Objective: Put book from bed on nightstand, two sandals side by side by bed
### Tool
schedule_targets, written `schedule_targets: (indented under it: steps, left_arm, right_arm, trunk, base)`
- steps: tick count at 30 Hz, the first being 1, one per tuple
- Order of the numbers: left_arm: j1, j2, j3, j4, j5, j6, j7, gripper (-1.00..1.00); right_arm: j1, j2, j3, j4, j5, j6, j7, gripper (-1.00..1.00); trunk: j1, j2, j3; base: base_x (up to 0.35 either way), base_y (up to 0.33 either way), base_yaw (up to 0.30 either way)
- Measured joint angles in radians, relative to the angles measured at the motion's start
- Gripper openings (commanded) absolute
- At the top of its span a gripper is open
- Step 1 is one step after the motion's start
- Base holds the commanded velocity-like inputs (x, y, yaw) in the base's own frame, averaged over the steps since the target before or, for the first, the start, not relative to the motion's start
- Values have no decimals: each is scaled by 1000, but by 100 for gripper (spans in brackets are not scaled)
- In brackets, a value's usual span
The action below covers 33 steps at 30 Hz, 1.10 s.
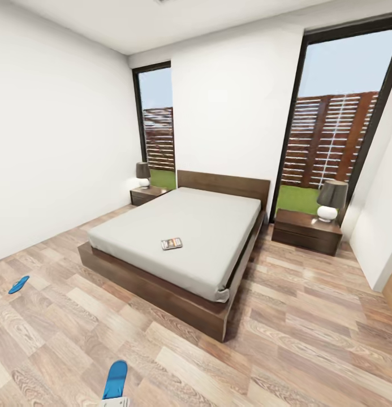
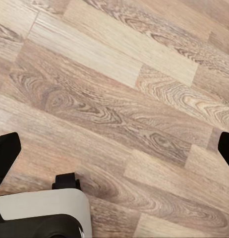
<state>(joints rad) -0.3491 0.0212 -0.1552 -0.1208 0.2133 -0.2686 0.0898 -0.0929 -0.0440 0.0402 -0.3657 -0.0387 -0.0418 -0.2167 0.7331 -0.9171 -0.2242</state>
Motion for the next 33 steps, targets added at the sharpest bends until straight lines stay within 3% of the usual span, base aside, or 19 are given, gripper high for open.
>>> schedule_targets:
  steps: [33]
  left_arm:
    - [0,0,0,0,0,0,0,-100]
  right_arm:
    - [0,1,0,0,0,0,0,100]
  trunk:
    - [0,0,0]
  base:
    - [242,0,12]
